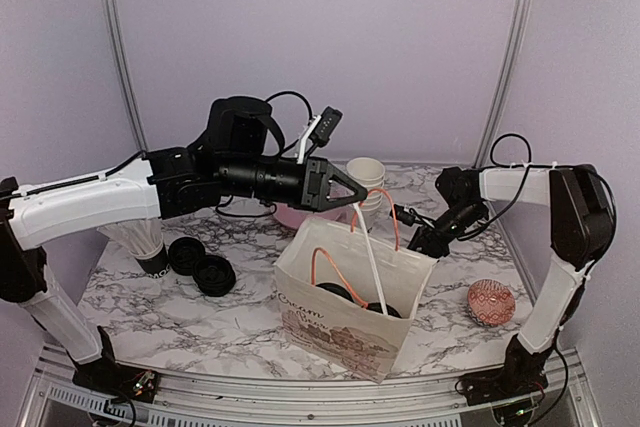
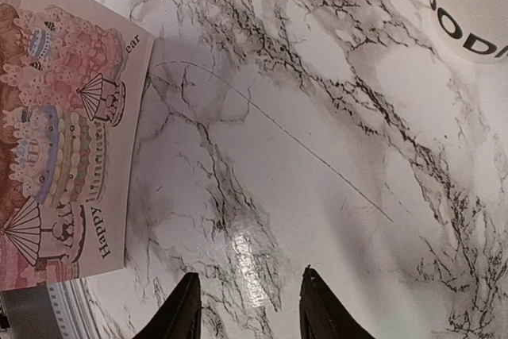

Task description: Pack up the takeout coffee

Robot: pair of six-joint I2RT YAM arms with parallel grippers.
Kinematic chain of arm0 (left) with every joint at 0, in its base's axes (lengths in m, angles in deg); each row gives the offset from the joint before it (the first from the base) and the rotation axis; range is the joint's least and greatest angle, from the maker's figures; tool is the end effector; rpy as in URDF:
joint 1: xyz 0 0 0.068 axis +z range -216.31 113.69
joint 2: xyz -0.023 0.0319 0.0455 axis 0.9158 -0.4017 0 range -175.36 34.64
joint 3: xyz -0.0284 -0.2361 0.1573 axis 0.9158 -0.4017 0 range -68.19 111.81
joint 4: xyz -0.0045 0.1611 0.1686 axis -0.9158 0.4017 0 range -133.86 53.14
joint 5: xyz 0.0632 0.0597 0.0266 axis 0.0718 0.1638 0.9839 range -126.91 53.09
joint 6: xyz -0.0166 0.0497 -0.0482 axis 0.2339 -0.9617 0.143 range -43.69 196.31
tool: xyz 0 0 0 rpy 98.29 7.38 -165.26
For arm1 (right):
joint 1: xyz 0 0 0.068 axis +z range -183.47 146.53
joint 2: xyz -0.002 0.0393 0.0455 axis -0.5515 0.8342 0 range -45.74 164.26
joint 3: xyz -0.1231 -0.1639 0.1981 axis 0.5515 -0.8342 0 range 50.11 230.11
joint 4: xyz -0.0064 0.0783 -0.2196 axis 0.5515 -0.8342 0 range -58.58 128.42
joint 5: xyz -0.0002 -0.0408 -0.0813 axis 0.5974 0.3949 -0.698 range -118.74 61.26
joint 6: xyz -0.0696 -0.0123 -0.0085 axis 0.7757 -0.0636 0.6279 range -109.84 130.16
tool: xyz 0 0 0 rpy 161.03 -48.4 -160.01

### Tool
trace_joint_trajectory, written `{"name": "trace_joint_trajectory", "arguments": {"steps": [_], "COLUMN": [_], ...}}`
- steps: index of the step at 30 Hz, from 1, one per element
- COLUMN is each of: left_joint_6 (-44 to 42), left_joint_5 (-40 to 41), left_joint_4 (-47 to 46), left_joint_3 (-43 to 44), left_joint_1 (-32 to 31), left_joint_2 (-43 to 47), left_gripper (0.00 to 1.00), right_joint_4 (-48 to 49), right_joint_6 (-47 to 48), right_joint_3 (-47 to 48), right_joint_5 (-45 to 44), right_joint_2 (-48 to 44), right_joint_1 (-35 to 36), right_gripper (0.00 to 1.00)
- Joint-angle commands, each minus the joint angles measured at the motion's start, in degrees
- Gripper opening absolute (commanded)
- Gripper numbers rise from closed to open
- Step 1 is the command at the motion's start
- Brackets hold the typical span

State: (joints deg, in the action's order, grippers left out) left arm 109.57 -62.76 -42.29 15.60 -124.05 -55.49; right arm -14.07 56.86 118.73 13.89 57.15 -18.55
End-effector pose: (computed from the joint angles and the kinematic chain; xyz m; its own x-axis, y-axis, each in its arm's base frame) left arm 0.1738 -0.3232 0.4087 -0.6051 0.0340 -0.7954 0.7889 0.1600 -0.5933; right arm 0.2792 0.1154 0.1950 -0.4969 -0.6865 -0.5309 -0.8574 0.2937 0.4227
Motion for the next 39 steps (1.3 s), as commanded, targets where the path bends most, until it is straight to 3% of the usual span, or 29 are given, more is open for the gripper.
{"name": "trace_joint_trajectory", "arguments": {"steps": [1, 3, 7, 10, 15, 21, 27, 39], "left_joint_6": [0.71, -1.05, -7.68, -12.38, -12.79, -8.3, -9.58, -13.98], "left_joint_5": [-1.17, -2.07, 2.06, 14.57, 45.88, 63.77, 57.58, 41.05], "left_joint_4": [-4.04, 0.35, 14.33, 26.49, 45.74, 58.62, 58.21, 45.35], "left_joint_3": [0.07, 1.75, 5.36, 7.71, 7.41, 0.79, -8.31, -16.28], "left_joint_1": [-0.89, -0.89, -0.23, 2.05, 9.08, 19.46, 36.04, 51.27], "left_joint_2": [0.32, 0.69, 4.79, 9.52, 16.89, 23.86, 24.71, 23.48], "left_gripper": [0.29, 0.39, 0.46, 0.47, 0.43, 0.42, 0.5, 0.46], "right_joint_4": [0.42, 0.37, 0.29, 0.2, 0.16, 0.04, -0.07, -0.07], "right_joint_6": [-0.11, -0.08, -0.01, 0.0, 0.15, 0.23, 0.24, 0.23], "right_joint_3": [-0.34, -0.33, -0.25, -0.25, -0.32, -0.25, -0.24, -0.48], "right_joint_5": [-0.78, -1.01, -1.06, -1.06, -1.21, -1.28, -1.21, -1.41], "right_joint_2": [1.23, 1.55, 1.87, 1.96, 1.87, 2.35, 2.57, 2.57], "right_joint_1": [0.62, 0.63, 0.55, 0.58, 0.58, 0.73, 1.21, 1.3], "right_gripper": [0.41, 0.41, 0.41, 0.41, 0.41, 0.41, 0.41, 0.41]}}
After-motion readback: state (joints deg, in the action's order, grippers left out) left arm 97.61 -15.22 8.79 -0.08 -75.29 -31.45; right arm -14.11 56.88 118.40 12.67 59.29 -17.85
